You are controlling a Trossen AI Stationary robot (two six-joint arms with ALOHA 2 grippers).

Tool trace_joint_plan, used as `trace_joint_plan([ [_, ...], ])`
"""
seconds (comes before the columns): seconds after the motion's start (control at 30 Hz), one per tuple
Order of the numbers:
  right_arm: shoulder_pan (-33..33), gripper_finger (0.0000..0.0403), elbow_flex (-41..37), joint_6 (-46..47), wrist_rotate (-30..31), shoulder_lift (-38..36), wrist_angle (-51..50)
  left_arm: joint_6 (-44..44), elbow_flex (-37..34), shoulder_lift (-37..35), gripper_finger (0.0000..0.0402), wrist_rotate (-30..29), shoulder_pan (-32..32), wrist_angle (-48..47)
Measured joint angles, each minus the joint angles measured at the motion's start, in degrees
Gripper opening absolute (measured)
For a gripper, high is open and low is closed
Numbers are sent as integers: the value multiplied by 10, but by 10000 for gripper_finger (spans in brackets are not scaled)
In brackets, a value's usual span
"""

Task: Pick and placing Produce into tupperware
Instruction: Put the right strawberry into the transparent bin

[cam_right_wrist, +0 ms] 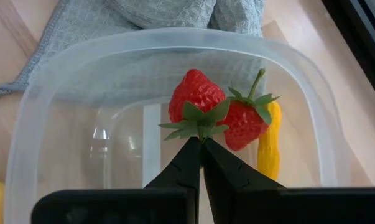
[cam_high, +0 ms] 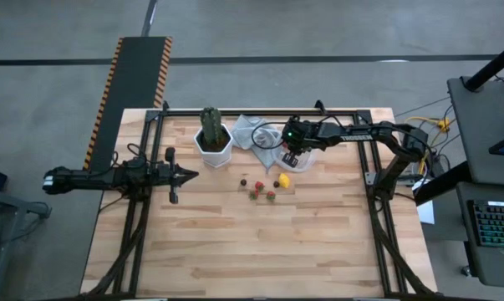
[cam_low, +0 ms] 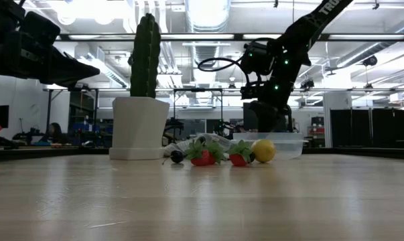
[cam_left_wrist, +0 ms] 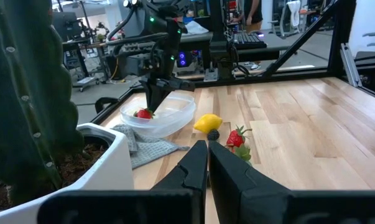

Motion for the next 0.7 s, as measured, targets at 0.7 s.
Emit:
trace_joint_plan([
  [0.7, 0, 8, 0, 5, -2, 0, 0, 0, 0, 0, 0, 0, 0, 0],
])
